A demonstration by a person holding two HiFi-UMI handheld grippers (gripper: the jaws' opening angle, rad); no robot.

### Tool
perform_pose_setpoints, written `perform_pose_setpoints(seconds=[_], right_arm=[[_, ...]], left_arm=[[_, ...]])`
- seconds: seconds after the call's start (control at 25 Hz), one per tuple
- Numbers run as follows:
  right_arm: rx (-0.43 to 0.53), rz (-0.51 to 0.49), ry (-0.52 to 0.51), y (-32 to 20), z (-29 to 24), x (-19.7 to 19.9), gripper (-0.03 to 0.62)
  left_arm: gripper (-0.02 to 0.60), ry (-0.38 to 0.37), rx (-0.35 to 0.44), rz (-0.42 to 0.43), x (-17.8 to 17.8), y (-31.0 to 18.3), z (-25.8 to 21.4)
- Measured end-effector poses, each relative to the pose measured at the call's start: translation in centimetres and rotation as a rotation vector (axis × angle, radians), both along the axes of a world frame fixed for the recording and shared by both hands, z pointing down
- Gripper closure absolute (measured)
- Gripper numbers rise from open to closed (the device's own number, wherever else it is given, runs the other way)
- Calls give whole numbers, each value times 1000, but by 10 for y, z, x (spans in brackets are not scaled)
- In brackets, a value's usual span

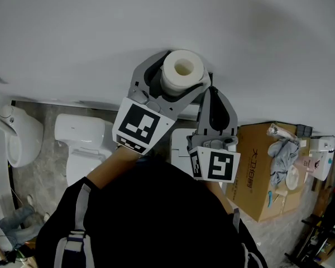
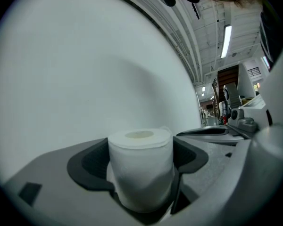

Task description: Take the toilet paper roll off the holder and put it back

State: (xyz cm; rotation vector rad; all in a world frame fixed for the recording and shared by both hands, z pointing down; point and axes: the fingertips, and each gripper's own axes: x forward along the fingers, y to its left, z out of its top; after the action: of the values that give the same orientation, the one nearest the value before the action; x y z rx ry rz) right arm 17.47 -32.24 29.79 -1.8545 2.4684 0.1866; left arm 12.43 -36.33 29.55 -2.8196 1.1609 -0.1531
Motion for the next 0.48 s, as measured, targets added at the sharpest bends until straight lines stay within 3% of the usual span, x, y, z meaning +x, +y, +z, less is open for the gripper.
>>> perform_pose_setpoints(seconds=[0.36,0.48], right_arm=[[10,-6,6,5,-4,-5,571],[12,-12,11,7,-5,-7,571]], left_arm=[[191,29,59,-32,-11,6,-18],[190,60,32,-54,-15,9,-22]])
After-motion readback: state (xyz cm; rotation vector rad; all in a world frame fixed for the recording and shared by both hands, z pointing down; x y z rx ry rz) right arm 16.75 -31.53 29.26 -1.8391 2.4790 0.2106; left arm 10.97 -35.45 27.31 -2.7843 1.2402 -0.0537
